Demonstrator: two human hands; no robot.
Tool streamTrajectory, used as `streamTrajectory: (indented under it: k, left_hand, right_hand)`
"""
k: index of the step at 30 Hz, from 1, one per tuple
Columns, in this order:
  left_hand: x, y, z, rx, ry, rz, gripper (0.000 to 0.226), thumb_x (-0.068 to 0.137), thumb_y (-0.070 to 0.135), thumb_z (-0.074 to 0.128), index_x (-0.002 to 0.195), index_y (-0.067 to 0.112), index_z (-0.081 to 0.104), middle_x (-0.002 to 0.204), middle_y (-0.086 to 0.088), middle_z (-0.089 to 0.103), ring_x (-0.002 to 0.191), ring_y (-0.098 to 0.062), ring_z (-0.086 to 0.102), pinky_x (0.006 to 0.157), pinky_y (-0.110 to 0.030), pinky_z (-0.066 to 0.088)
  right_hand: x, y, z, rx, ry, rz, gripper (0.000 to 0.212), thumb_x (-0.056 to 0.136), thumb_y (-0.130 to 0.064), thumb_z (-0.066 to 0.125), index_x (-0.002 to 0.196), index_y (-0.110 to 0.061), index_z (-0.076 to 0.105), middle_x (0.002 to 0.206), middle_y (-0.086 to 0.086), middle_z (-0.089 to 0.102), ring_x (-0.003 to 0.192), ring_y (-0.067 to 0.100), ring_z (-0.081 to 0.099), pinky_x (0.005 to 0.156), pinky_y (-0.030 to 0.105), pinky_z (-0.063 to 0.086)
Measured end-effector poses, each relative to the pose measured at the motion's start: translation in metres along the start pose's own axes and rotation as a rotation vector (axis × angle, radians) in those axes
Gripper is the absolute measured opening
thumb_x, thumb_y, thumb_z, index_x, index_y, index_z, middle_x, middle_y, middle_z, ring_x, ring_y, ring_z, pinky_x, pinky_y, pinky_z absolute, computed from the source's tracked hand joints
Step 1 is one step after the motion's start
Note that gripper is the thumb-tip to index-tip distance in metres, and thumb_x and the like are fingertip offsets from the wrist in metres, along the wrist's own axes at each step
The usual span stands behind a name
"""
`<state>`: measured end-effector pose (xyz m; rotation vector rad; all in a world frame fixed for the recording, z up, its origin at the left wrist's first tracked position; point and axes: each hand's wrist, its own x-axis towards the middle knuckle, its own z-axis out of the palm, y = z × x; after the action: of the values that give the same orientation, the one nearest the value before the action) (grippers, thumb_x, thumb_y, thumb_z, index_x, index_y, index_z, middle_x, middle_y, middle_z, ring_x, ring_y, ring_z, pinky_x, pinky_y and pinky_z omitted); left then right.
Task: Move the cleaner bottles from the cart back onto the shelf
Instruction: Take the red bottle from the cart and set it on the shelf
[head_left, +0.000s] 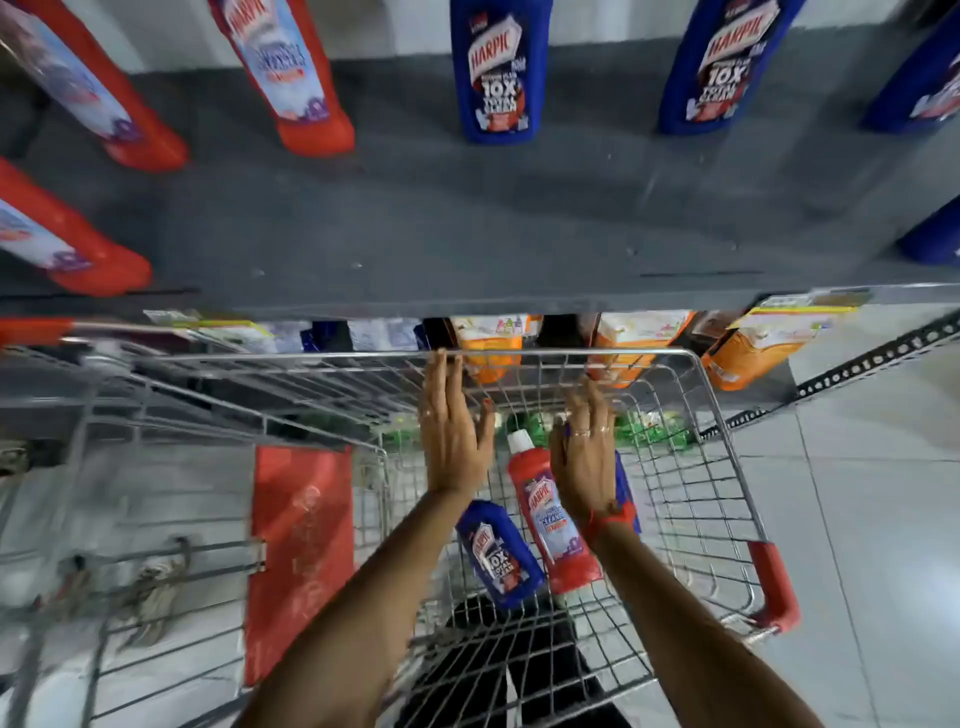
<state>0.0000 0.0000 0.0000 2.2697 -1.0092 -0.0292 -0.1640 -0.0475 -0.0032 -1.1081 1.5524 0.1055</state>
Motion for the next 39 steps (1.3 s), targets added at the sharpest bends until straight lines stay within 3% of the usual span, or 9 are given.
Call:
streamTrajectory:
  k: [4, 8, 12, 15, 20, 25, 32, 36, 39]
  left_hand:
    - [-0.030, -0.018, 0.059, -0.289, -0.381, -0.514, 0.043, 0.088, 0.023, 0.051, 0.125, 0.003, 0.041, 0.125, -0.019, 0.054, 0.108, -0.029, 0.055, 0.083, -0.026, 0.043]
    - [-0.041, -0.030, 0.116, -0.577, -0.613, -1.057, 0.072, 0.053, 0.070, 0.062, 0.085, 0.005, 0.059, 0.070, -0.012, 0.058, 0.061, -0.020, 0.050, 0.055, -0.028, 0.036]
    - [-0.060, -0.063, 0.167, -0.713, -0.629, -1.311, 0.045, 0.087, 0.030, 0.054, 0.114, -0.007, 0.051, 0.116, -0.021, 0.060, 0.089, -0.025, 0.053, 0.059, -0.029, 0.047]
    - [-0.067, -0.076, 0.177, -0.756, -0.665, -1.372, 0.047, 0.083, 0.029, 0.059, 0.112, -0.007, 0.052, 0.123, -0.026, 0.056, 0.097, -0.031, 0.056, 0.074, -0.037, 0.048]
    - [-0.063, -0.080, 0.174, -0.751, -0.681, -1.267, 0.044, 0.082, 0.024, 0.062, 0.113, -0.006, 0.053, 0.103, -0.016, 0.061, 0.083, -0.026, 0.058, 0.066, -0.037, 0.050]
    - [-0.055, -0.066, 0.149, -0.775, -0.695, -1.048, 0.037, 0.077, 0.016, 0.066, 0.109, 0.001, 0.056, 0.115, -0.026, 0.062, 0.092, -0.029, 0.060, 0.093, -0.051, 0.049]
    - [-0.019, -0.017, 0.066, -0.774, -0.811, -0.595, 0.037, 0.084, 0.016, 0.058, 0.116, 0.002, 0.050, 0.119, -0.017, 0.061, 0.078, -0.010, 0.060, 0.058, -0.007, 0.050]
    - [0.010, 0.005, 0.001, -0.838, -0.716, -0.494, 0.038, 0.084, 0.010, 0.057, 0.119, -0.001, 0.048, 0.116, -0.016, 0.059, 0.075, -0.001, 0.054, 0.057, -0.002, 0.047]
    - [0.036, 0.026, -0.054, -0.915, -0.615, -0.382, 0.037, 0.084, 0.003, 0.055, 0.119, -0.006, 0.047, 0.100, -0.005, 0.059, 0.073, 0.003, 0.058, 0.060, -0.004, 0.048]
  right_hand:
    - [0.049, 0.016, 0.017, -0.123, 0.103, -0.290, 0.025, 0.096, -0.010, 0.030, 0.112, -0.013, 0.049, 0.092, 0.020, 0.057, 0.075, 0.025, 0.049, 0.051, 0.022, 0.032]
    - [0.107, 0.062, 0.036, -0.297, -0.043, -0.262, 0.039, 0.093, -0.009, 0.043, 0.131, -0.010, 0.039, 0.113, 0.016, 0.055, 0.095, 0.027, 0.056, 0.070, 0.029, 0.046]
    - [0.171, 0.125, 0.047, -0.353, -0.097, -0.101, 0.056, 0.072, -0.037, 0.072, 0.119, -0.015, 0.052, 0.115, 0.013, 0.062, 0.085, 0.019, 0.060, 0.058, 0.021, 0.050]
    - [0.156, 0.094, 0.056, -0.356, -0.123, -0.126, 0.034, 0.082, -0.012, 0.061, 0.115, -0.007, 0.052, 0.104, 0.014, 0.063, 0.089, 0.027, 0.062, 0.067, 0.028, 0.053]
    - [0.161, 0.086, 0.060, -0.350, -0.109, -0.162, 0.024, 0.081, -0.007, 0.063, 0.103, -0.004, 0.055, 0.100, 0.017, 0.064, 0.088, 0.028, 0.062, 0.068, 0.028, 0.055]
    - [0.151, 0.069, 0.042, -0.301, -0.169, -0.177, 0.026, 0.076, -0.002, 0.068, 0.099, -0.002, 0.058, 0.095, 0.018, 0.064, 0.091, 0.030, 0.062, 0.067, 0.025, 0.049]
    - [0.074, 0.034, 0.030, 0.000, -0.038, -0.332, 0.038, 0.075, 0.001, 0.068, 0.110, -0.005, 0.053, 0.101, 0.009, 0.064, 0.094, 0.024, 0.061, 0.084, 0.038, 0.050]
    - [0.025, -0.006, 0.028, 0.074, 0.014, -0.554, 0.040, 0.074, 0.008, 0.064, 0.110, -0.006, 0.054, 0.095, -0.001, 0.067, 0.079, -0.007, 0.064, 0.068, 0.015, 0.053]
    - [-0.018, -0.049, 0.025, 0.115, 0.061, -0.702, 0.046, 0.073, 0.003, 0.067, 0.114, -0.010, 0.053, 0.108, 0.009, 0.070, 0.092, 0.010, 0.067, 0.080, 0.027, 0.056]
